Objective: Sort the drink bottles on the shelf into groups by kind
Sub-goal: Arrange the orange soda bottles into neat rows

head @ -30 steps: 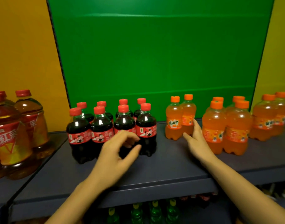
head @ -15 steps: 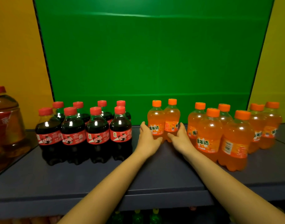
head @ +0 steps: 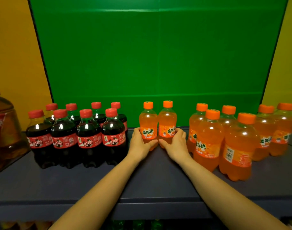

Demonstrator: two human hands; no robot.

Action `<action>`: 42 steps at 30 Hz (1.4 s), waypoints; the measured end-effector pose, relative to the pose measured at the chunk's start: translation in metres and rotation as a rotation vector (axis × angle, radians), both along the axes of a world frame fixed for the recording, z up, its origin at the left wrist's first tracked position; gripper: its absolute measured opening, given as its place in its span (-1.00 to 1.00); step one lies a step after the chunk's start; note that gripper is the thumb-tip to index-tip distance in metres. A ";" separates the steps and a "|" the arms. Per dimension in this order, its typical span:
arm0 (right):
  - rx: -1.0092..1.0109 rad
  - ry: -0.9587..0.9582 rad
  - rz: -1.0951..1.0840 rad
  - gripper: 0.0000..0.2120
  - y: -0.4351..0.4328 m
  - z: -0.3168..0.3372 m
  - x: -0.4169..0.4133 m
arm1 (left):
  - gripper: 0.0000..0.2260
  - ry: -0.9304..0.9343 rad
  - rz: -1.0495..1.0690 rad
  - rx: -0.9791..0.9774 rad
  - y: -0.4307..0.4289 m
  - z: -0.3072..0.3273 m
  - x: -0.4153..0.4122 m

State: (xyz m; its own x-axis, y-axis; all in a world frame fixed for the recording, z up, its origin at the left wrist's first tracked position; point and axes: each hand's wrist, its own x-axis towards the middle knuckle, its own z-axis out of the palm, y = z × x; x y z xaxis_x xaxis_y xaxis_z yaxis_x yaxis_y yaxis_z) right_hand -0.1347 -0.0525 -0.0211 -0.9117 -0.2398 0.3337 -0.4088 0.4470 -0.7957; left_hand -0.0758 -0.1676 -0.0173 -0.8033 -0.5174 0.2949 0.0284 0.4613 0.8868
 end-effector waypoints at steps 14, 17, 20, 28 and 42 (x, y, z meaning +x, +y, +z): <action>-0.078 -0.041 0.041 -0.36 -0.002 -0.005 0.004 | -0.44 0.007 0.036 -0.137 0.001 -0.005 -0.002; -0.081 -0.058 0.058 -0.33 0.000 -0.002 0.008 | -0.40 0.015 0.012 -0.157 0.003 0.000 0.004; -0.131 -0.083 0.100 -0.31 0.008 0.006 0.020 | -0.20 0.030 -0.006 -0.216 0.001 0.001 0.012; -0.162 0.217 0.341 -0.50 0.091 0.010 0.091 | -0.51 0.337 -0.045 -0.464 0.056 0.000 0.057; -0.262 0.221 -0.065 -0.28 0.181 -0.004 0.057 | -0.44 -0.003 -0.412 -0.136 0.122 0.005 0.011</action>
State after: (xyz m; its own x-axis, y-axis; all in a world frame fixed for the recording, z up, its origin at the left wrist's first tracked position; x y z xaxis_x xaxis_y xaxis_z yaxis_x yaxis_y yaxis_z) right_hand -0.0776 0.1286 -0.0250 -0.8211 -0.0637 0.5672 -0.5614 0.2697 -0.7824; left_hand -0.0644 -0.0455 -0.0121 -0.9357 -0.1098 0.3353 0.2319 0.5249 0.8190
